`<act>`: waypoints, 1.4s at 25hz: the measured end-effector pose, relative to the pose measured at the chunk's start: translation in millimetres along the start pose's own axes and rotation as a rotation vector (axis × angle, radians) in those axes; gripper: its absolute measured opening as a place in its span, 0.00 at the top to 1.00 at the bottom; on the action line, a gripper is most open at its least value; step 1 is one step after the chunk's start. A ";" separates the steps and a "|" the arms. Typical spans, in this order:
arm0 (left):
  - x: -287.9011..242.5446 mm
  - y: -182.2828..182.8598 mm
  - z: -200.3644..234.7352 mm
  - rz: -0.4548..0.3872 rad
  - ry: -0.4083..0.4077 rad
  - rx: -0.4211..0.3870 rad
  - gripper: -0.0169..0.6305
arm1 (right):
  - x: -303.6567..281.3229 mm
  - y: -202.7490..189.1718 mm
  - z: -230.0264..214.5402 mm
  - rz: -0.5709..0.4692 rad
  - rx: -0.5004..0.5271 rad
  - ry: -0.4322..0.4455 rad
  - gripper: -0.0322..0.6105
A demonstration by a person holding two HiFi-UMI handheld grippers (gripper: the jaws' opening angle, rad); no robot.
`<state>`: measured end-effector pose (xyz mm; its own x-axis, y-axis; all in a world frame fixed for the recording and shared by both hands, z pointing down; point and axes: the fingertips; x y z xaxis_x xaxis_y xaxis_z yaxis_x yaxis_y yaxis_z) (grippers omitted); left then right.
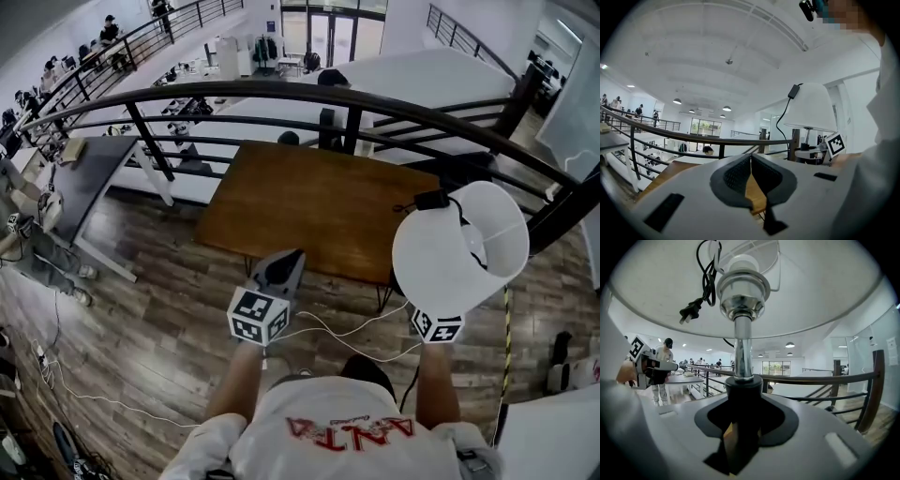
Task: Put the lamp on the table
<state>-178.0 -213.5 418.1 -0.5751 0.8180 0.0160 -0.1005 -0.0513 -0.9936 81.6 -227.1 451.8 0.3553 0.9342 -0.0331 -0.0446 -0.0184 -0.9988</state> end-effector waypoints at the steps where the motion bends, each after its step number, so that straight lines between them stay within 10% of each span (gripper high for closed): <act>1: -4.7 -1.1 3.2 0.002 -0.004 0.002 0.95 | -4.3 -1.8 -2.6 0.006 0.002 -0.005 0.74; 35: -354.4 -47.3 63.0 0.093 -0.011 0.048 0.95 | -282.9 -54.2 -259.3 0.066 0.021 -0.003 0.74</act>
<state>-20.6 -537.1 466.5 -0.5926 0.8021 -0.0744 -0.0852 -0.1542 -0.9844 225.6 -582.8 506.2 0.3479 0.9323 -0.0990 -0.0871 -0.0730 -0.9935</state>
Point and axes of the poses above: the fingertips, and each gripper's own axes: x backward along the fingers, z to its left, y out of its top, and after that the axes turned 7 degrees about -z, right-handed
